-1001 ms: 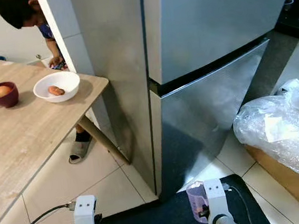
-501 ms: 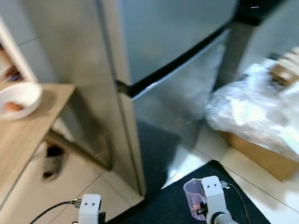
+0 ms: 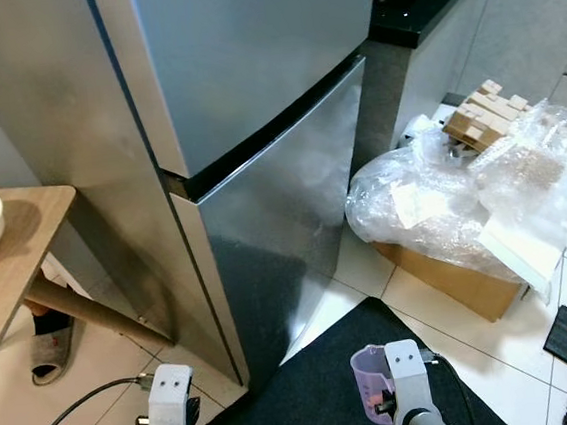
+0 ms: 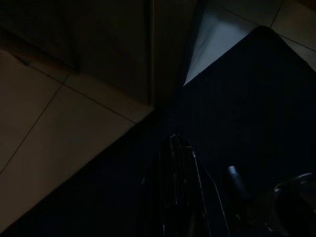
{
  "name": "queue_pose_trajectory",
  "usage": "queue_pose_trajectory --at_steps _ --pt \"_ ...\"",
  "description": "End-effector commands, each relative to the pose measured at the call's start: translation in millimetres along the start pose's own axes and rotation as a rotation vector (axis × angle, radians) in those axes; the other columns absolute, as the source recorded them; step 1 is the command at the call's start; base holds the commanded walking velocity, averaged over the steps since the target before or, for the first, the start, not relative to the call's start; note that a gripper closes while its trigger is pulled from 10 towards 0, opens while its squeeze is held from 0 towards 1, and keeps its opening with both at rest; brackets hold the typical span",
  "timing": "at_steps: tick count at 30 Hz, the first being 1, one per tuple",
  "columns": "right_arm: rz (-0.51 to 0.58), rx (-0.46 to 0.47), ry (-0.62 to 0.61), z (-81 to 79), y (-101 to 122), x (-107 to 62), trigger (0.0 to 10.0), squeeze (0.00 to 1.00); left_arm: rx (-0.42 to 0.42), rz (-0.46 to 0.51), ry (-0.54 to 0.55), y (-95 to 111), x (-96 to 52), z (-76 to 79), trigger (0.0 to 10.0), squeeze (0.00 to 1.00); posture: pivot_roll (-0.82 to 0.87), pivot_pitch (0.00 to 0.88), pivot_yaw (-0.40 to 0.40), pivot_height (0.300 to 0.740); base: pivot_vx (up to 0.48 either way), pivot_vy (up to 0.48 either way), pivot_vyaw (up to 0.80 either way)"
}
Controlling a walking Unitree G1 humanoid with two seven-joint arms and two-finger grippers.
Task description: Restocking fridge
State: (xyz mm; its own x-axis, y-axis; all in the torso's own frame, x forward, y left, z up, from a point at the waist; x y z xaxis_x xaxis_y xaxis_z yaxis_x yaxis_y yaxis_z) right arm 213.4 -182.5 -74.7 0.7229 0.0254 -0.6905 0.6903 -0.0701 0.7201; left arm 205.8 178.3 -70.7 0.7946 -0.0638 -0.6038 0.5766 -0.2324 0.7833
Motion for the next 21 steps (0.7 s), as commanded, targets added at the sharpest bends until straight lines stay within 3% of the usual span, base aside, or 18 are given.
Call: queue_pose_trajectory --at_steps 1,5,14,21 --pt "0.007 -0.012 0.003 0.2 0 -0.2 10.0 0.0 0.013 -0.001 -0.012 -3 -2.1 3.0 10.0 0.0 -0.06 0.067 -0.026 0.74 0.0 -0.48 0.0" --pt "0.007 -0.013 0.003 -0.1 0 -0.2 10.0 0.0 -0.035 -0.008 0.023 -4 -1.8 0.5 10.0 0.0 -0.06 0.068 -0.025 0.74 0.0 -0.12 0.0" --pt "0.005 -0.014 0.003 0.0 0 -0.4 10.0 0.0 -0.021 0.045 0.052 6 0.1 -7.7 10.0 0.0 -0.06 0.069 -0.024 0.74 0.0 0.0 0.0" --pt "0.009 -0.026 0.013 -2.3 1 0.2 10.0 0.0 -0.075 0.14 0.162 25 2.3 -31.2 10.0 0.0 -0.06 0.07 -0.023 0.74 0.0 0.0 0.0"
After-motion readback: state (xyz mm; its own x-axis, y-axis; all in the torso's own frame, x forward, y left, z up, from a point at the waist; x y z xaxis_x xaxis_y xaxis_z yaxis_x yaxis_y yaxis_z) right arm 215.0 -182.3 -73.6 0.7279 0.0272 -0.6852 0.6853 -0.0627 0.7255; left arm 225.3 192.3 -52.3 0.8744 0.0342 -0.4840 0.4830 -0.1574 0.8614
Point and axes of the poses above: a point about 5 cm out from each wrist's last joint towards the gripper, its own x axis pointing out of the wrist towards the gripper, its own y axis along the axis of the wrist's last joint, z = x × y, the point moved 1 cm from there along x, pointing out of the wrist towards the gripper, and after that the axes turned 9 degrees about x, right-handed, at the moved point
